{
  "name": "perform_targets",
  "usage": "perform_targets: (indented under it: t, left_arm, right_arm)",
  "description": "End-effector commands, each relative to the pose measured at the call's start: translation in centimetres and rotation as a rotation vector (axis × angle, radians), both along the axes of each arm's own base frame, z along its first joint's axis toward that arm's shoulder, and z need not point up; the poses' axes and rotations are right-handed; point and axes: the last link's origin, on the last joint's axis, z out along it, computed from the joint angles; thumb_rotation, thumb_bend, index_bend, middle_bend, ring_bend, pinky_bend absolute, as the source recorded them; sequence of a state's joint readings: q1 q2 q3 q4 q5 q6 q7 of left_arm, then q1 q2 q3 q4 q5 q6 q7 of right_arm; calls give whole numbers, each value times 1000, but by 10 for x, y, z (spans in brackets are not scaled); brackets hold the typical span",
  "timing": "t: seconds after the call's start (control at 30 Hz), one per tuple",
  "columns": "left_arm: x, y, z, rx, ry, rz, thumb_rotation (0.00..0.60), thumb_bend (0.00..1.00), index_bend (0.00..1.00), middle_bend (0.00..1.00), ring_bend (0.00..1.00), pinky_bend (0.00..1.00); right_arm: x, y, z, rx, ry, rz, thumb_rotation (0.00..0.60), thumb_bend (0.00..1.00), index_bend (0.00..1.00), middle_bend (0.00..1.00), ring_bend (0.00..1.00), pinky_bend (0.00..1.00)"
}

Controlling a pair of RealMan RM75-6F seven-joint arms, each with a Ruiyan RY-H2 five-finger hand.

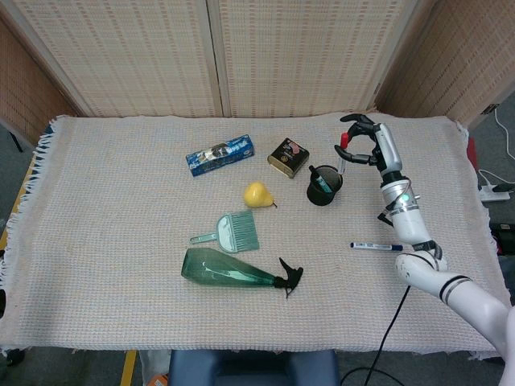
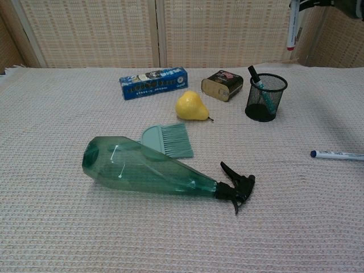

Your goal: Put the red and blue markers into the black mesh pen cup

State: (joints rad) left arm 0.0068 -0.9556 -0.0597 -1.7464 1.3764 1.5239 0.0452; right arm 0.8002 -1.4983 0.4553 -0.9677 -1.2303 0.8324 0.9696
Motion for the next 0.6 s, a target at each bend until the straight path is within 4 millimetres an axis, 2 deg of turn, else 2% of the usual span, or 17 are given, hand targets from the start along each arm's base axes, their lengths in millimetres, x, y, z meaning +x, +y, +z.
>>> perform_targets:
  t: [0.03, 0.37, 0.6]
  left_arm:
    - [-2, 1, 0, -1, -1, 7, 600, 511, 137, 9, 0, 281]
    - [-7, 3, 1, 4, 0, 30, 600, 510, 137, 10, 0, 282]
    - [-13, 6, 0, 2, 1, 54, 600, 510, 138, 9, 0, 282]
  right_arm:
    - [-1, -7, -22, 47, -17, -11, 600, 288, 740, 286, 410, 337]
    - [-21, -13, -46, 87, 12, -49, 600, 293, 740, 286, 410, 339]
    - [-28, -17, -60, 111, 29, -69, 600, 293, 740, 286, 410, 340]
